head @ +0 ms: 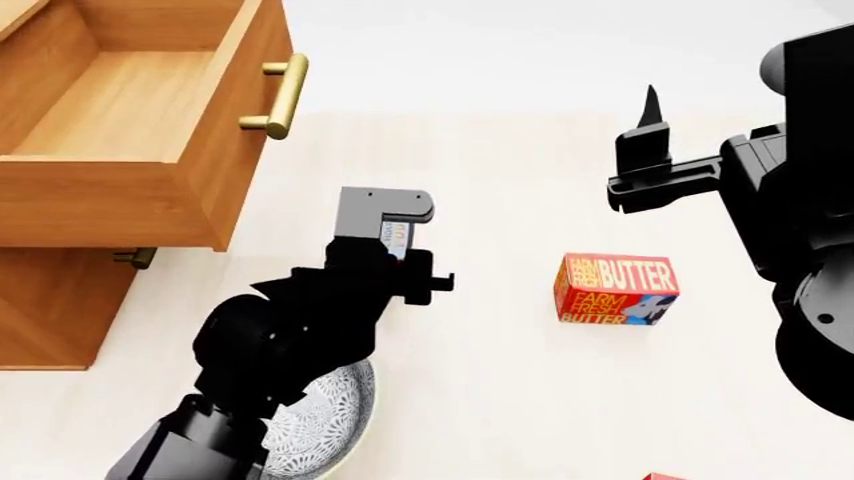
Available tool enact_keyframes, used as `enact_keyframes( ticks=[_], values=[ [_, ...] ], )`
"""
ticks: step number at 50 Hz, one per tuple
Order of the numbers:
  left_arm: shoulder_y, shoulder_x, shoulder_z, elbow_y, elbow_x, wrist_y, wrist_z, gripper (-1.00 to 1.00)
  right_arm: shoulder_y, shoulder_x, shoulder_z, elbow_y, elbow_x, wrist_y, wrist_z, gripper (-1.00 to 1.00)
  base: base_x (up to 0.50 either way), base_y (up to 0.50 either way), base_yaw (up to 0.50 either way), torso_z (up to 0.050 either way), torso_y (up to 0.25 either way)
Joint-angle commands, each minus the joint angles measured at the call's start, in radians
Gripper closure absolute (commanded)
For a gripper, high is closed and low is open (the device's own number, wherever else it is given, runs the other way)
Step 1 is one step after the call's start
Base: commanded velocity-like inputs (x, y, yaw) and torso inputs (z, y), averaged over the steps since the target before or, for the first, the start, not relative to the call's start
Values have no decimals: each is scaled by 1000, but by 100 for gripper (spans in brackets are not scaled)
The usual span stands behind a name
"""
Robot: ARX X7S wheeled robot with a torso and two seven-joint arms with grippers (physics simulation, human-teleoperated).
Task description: Put the chocolate pudding in the top drawer of the cabinet and close it.
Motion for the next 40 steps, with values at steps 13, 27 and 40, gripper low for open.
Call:
enact_keyframes(
  ticks=[13,27,40],
  values=[
    [-11,-28,-2,281,-124,-116,-92,100,4,6,1,-6,14,-1,10,-100,0,0,0,0,0],
    [-85,-11,-69,497,-313,-274,-236,100,16,19,19,-18,54,6,32,-100,0,0,0,0,0],
    [-285,-15,-157,496,-458,-378,-362,100,29,40,47,-33,108,9,60,-100,0,0,0,0,0]
  ],
)
